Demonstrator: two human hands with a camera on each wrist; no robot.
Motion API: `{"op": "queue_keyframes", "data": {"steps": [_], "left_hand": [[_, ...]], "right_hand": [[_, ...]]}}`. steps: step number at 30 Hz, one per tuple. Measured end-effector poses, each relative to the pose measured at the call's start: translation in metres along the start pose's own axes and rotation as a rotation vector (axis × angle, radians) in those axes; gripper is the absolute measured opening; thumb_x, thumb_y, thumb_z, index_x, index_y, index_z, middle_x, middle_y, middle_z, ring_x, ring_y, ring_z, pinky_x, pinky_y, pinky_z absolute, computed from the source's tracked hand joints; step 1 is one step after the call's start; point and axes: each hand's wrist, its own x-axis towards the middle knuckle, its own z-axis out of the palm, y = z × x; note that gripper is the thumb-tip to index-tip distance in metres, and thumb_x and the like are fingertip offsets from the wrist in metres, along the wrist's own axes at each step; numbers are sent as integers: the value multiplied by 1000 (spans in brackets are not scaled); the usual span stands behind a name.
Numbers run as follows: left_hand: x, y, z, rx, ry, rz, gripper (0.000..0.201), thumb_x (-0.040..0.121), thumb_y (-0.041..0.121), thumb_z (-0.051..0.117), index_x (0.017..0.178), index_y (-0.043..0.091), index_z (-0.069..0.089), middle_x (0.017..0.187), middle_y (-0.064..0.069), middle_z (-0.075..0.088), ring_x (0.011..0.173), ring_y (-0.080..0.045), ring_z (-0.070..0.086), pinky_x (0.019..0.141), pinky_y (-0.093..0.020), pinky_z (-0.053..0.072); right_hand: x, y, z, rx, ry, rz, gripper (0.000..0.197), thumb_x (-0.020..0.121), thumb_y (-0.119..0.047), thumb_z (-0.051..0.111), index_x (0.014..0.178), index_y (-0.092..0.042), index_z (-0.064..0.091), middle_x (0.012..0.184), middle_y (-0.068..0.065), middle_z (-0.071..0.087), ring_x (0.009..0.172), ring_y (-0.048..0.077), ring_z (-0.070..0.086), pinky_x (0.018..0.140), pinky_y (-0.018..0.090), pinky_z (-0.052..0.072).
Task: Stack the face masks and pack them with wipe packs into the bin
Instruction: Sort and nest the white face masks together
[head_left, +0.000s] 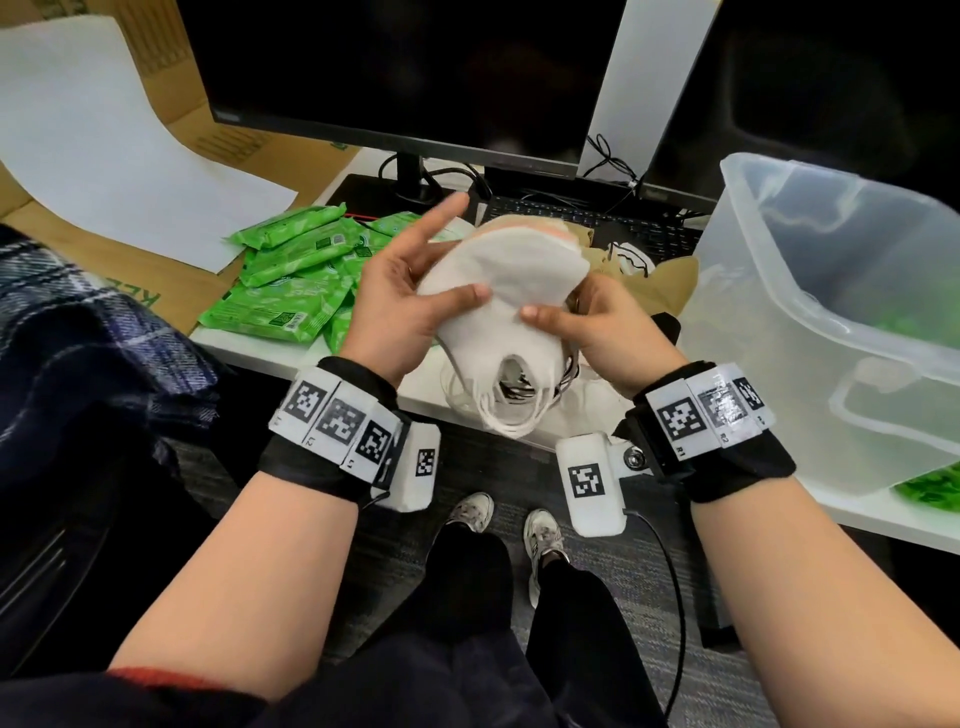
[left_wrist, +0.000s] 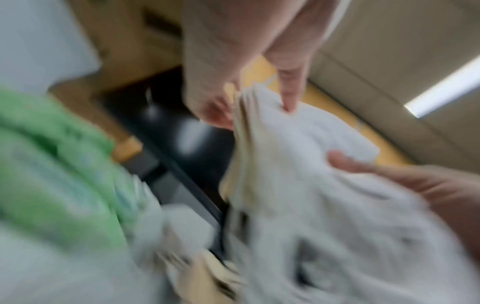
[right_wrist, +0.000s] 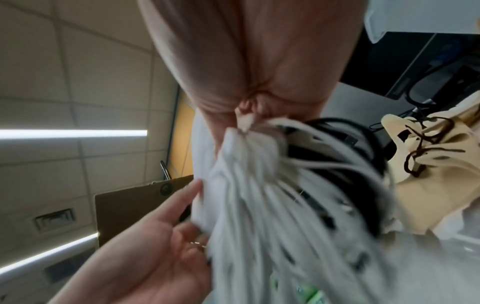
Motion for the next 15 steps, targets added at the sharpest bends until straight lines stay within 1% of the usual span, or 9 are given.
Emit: {"op": "queue_keyframes", "data": {"steps": [2,4,5,7,8,9,11,13,15], "left_hand": [[2,-2,10,-85,220,-50,66,78,-5,65,132,23,41,108,-4,62,96,-7,61,84,-23,51],[3,-6,18,-205,350,-194,66,87,15,62,143,17,27,125,-9,54,112,-16,56,95,-29,48],[4,-7,22,-292,315,-269,71,87,27,61,146,15,22,132,-12,50,119,-23,52,96,-34,48],[3,-6,29,-396,181,-341,82,79,37,58,147,15,17,139,-15,46,124,-32,49,79,-38,56],[3,-4,34,-377,129,-357,85,78,36,57,147,16,13,141,-15,44,124,-34,49,74,-38,56],[3,-3,37,-341,106,-365,85,80,31,57,148,18,8,142,-15,43,124,-34,48,78,-41,55],[5,-5,42,-306,111,-366,81,90,13,55,148,21,0,140,-12,44,116,-29,55,81,-38,54],[5,-8,41,-284,128,-342,82,89,-3,51,148,23,-1,134,-12,48,102,-24,59,67,-29,56],[6,-12,33,-263,133,-297,86,84,-12,53,147,23,5,127,-13,52,93,-18,62,69,-26,56]], "right_hand": [[3,1,2,66,76,-46,41,86,2,56,125,-1,42,112,5,60,100,10,62,86,22,52],[6,3,6,64,174,-83,53,84,-8,57,131,1,35,123,11,55,114,18,55,94,24,49],[6,4,7,57,210,-95,54,86,-9,56,133,1,32,127,13,53,116,18,53,97,25,47],[4,7,9,29,229,-95,53,87,-12,58,132,-2,31,129,16,51,117,16,51,101,32,45],[3,9,8,12,221,-84,56,86,-15,60,133,-4,32,130,14,52,118,16,52,101,34,45],[2,9,7,4,196,-72,56,85,-14,61,133,-5,34,131,11,52,120,17,52,101,34,45],[0,10,3,-37,132,-47,53,84,-1,62,130,-8,38,131,6,52,121,18,51,103,33,43],[-2,9,-1,-103,84,-2,67,76,9,66,133,-7,36,132,8,51,122,20,50,104,34,43],[-1,7,-7,-127,111,36,76,70,12,70,134,-5,33,130,12,52,118,22,53,99,34,46]]}}
